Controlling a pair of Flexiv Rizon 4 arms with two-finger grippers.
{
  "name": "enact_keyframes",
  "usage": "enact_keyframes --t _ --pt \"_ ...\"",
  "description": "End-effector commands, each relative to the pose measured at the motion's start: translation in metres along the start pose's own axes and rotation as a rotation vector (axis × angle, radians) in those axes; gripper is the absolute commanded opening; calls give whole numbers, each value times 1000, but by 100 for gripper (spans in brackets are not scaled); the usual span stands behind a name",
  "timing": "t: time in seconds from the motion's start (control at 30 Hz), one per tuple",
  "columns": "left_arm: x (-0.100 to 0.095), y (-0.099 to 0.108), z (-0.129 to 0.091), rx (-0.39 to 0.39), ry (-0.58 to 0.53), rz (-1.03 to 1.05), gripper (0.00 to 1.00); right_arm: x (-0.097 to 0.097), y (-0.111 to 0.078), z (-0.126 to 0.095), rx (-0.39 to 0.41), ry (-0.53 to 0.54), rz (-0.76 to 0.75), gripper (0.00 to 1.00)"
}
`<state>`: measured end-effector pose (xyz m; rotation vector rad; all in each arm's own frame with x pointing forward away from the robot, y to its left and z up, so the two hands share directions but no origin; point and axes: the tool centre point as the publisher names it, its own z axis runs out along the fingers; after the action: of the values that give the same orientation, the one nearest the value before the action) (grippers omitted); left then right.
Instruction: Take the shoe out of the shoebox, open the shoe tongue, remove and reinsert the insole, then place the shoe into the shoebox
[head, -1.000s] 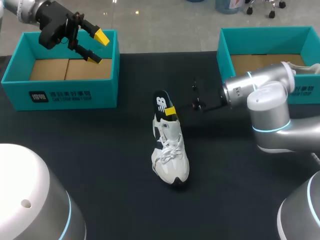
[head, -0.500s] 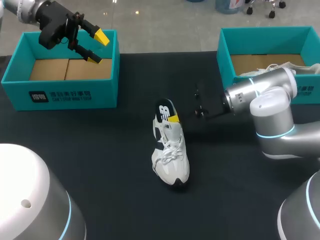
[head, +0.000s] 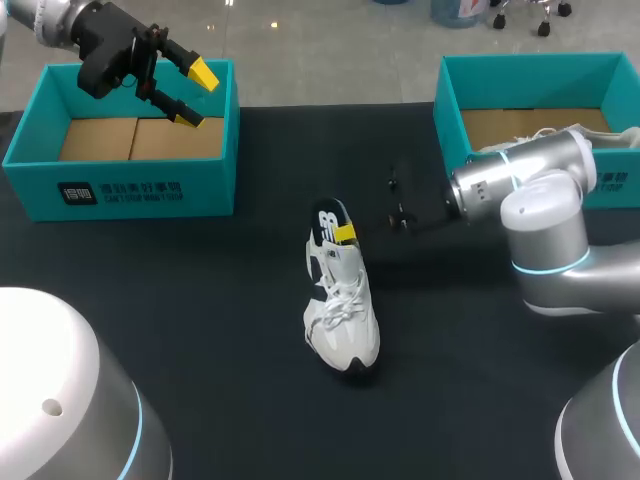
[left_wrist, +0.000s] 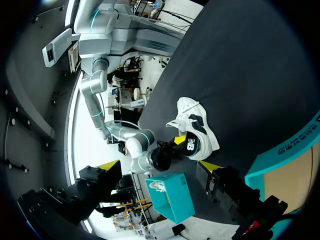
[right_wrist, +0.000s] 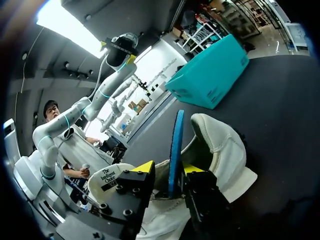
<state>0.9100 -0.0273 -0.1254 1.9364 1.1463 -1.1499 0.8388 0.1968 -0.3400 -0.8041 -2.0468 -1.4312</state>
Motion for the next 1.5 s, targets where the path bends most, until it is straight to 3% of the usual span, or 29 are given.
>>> enact_keyframes --t 0.03,0.2,0.3,0.73,1.13,1.2,1.27,1.43,1.5 --pt "0 0 0 0 2 0 100 -3 12 3 18 5 -10 31" --pt "0 0 0 0 2 0 100 -7 17 6 22 8 -19 26" --pt "0 0 0 0 2 0 100 -8 16 7 24 10 -19 0" --pt "0 0 0 0 2 0 100 -4 -12 6 41 10 47 0" --pt "0 0 0 0 2 0 100 0 -20 8 54 15 64 0" --pt "0 0 0 0 2 0 100 1 -16 8 55 18 52 23" --pt "0 0 0 0 2 0 100 3 -11 8 52 18 40 69" --pt "0 0 0 0 2 0 100 4 1 10 51 18 10 66" --pt "0 0 0 0 2 0 100 3 4 11 52 19 1 53"
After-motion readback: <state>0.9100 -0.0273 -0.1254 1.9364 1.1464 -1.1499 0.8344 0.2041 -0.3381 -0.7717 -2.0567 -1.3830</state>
